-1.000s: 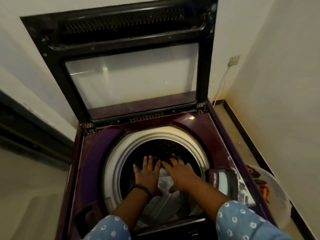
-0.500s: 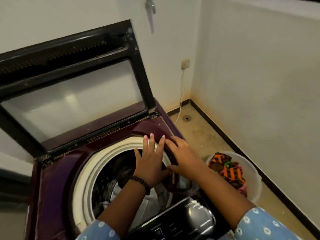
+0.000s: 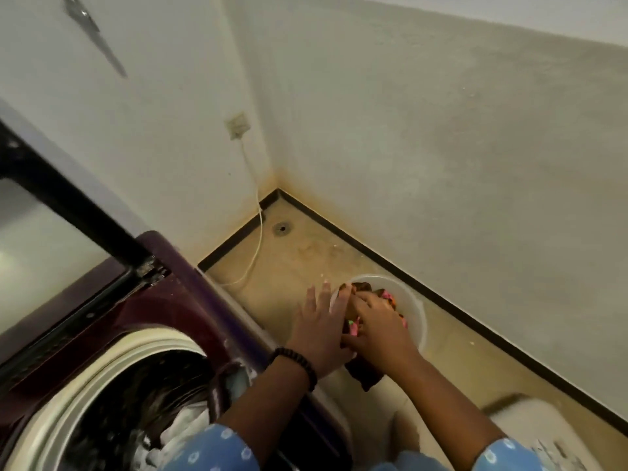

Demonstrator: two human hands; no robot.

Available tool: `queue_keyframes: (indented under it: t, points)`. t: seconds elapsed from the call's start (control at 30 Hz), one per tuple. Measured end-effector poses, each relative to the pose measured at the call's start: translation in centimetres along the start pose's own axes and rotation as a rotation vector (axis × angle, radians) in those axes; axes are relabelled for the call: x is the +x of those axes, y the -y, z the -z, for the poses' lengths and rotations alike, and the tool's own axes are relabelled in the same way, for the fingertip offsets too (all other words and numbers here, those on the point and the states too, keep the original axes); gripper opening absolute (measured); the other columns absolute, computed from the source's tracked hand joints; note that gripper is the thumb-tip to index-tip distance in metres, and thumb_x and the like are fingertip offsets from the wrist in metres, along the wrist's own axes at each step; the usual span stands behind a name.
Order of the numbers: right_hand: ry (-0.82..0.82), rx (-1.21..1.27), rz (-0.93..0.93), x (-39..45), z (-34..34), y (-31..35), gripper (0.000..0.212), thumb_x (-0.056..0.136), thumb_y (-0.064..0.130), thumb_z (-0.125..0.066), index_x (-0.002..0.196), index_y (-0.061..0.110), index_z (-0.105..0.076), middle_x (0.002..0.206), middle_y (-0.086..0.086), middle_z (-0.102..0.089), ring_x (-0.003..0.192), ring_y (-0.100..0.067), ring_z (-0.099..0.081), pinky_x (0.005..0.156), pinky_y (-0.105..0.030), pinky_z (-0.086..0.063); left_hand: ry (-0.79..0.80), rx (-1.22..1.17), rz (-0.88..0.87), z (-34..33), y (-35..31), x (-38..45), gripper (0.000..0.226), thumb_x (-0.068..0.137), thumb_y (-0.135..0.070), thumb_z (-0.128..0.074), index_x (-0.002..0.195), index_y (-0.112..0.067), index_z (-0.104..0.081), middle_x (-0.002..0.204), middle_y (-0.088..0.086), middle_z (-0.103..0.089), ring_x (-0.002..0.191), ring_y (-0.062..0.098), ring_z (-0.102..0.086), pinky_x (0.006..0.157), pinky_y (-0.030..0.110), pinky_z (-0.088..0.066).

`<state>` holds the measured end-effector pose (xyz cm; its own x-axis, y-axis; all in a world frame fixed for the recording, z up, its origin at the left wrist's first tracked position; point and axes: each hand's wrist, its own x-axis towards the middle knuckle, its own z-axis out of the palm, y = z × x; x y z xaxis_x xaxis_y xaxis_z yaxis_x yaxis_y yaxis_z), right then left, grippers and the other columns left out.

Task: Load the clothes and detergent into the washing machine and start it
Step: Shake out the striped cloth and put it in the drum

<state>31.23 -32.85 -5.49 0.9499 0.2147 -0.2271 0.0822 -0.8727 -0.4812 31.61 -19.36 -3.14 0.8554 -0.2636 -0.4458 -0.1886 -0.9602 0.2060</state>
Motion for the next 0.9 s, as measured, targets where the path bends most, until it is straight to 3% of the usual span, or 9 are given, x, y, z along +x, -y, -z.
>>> queue_keyframes:
  t: [0.17,0.47,0.9]
  points:
    - [0.096,0.061,-0.157,1.6,-2.2,-6.6,0.072,0.08,0.047,-0.068,0.144,0.037,-0.035,0.148,0.007,-0.037,0.133,-0.018,-0.037,0.112,-0.043,-0.034,0.148,0.067,-0.004,-3.3,-1.2,6.2,0.106,0.082,-0.045,-0.066,0.152,-0.03,0.011,0.161,0.009,0.006,0.148,0.035,0.004,0.116,0.059,-0.009]
    - [0.291,0.044,-0.241,5.2,-10.0,-15.4,0.068,0.086,0.043,-0.064,0.146,0.031,-0.033,0.145,0.001,-0.04,0.128,-0.02,-0.042,0.107,-0.035,-0.039,0.293,0.002,0.059,-10.7,-0.7,17.3,0.097,0.083,-0.038,-0.068,0.153,-0.022,-0.003,0.158,0.011,-0.016,0.142,0.03,-0.023,0.113,0.048,-0.031]
    - [0.414,0.1,-0.256,12.8,-23.4,-25.8,0.049,0.091,0.03,-0.056,0.138,0.019,-0.045,0.135,-0.01,-0.047,0.117,-0.029,-0.051,0.094,-0.036,-0.046,0.431,0.036,0.091,-26.2,1.3,28.4,0.082,0.09,-0.04,-0.061,0.152,-0.016,-0.013,0.16,0.015,-0.009,0.145,0.032,-0.02,0.114,0.046,-0.029]
